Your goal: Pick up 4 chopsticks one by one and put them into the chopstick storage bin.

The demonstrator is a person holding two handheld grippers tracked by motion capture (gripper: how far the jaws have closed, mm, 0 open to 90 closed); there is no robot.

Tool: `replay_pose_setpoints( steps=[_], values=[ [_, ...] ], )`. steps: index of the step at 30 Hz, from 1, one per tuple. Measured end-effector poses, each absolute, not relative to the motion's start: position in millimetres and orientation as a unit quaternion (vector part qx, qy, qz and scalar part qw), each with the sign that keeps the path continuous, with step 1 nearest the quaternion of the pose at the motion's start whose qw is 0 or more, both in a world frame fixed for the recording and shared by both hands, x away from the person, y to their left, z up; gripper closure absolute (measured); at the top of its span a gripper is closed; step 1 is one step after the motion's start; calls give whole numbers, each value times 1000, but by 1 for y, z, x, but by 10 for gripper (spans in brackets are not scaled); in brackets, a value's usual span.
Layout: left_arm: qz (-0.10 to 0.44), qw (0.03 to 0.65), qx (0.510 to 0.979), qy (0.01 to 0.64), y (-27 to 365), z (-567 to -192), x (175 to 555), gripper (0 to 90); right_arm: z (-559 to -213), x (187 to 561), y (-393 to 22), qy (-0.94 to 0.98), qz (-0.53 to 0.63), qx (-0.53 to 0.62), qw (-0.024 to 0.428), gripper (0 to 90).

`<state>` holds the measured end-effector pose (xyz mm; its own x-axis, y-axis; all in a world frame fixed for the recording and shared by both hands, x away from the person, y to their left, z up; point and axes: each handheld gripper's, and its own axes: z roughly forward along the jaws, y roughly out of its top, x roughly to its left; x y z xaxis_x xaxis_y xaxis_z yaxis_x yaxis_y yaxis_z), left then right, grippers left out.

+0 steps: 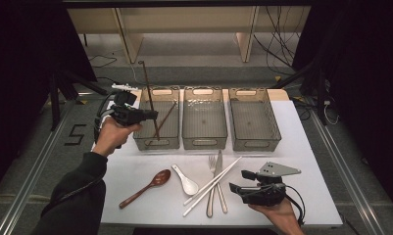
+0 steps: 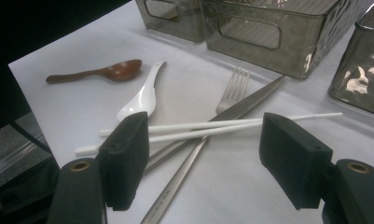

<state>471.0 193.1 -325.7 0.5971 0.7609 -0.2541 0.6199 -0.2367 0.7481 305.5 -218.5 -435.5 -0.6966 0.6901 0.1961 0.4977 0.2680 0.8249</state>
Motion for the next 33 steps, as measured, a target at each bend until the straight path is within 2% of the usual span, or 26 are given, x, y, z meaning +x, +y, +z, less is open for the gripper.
replay_pose_setpoints(
  steps=[13, 24, 33],
  values=[
    [108, 384, 785, 473, 211, -342, 509, 836, -437, 304, -217, 791, 474, 373, 102, 337],
    [117, 366, 780, 493, 220, -360, 518, 835, -437, 303, -215, 791, 477, 370, 105, 315],
    [116, 332, 794, 496, 220, -374, 522, 832, -437, 303, -215, 789, 479, 370, 105, 300]
  ],
)
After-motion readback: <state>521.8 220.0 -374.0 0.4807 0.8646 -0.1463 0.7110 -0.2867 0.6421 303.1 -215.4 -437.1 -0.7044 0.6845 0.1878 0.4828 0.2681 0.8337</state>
